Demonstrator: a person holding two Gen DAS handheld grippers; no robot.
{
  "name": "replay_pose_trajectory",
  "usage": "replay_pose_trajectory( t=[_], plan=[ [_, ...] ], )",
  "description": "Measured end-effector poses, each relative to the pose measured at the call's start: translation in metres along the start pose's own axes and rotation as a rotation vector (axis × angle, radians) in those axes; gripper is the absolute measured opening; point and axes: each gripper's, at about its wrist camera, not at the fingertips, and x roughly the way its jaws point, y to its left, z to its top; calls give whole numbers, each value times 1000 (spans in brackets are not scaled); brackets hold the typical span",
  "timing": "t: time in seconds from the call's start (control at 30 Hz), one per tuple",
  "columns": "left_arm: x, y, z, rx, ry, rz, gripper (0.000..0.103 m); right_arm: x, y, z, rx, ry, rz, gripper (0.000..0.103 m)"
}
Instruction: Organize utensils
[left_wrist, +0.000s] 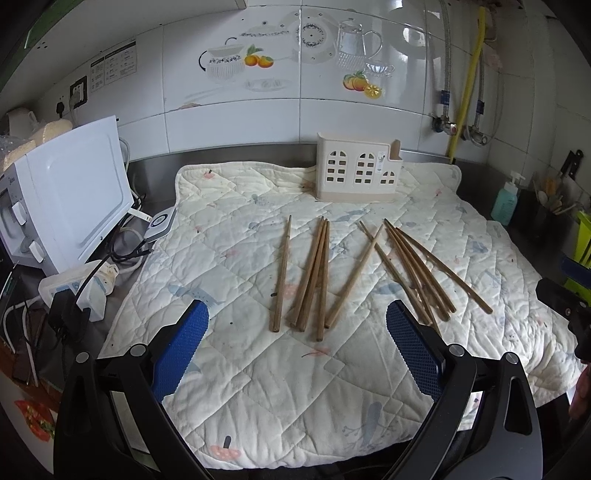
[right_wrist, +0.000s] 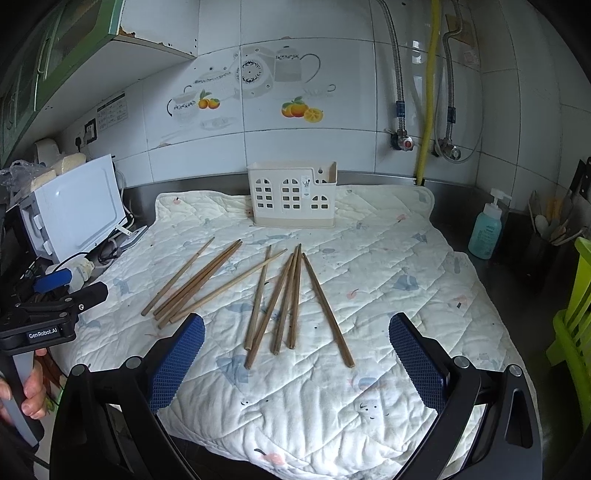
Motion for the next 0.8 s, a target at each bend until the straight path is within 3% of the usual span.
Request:
replay_pose_trajectory(
  t=[0.2,0.33,0.57,0.8],
  plan=[
    [13,11,1,-19,7,24,95,16,0,-3,-6,34,8,97],
    [27,22,0,-39,31,42,90,28,-5,-4,10,55,10,97],
    [60,36,-6,-53,102,47,66,47,-13,-5,25,82,13,96],
    [100,39,-13,-59,183,-7,42,71,-22,-8,45,129,-1,96]
  ],
)
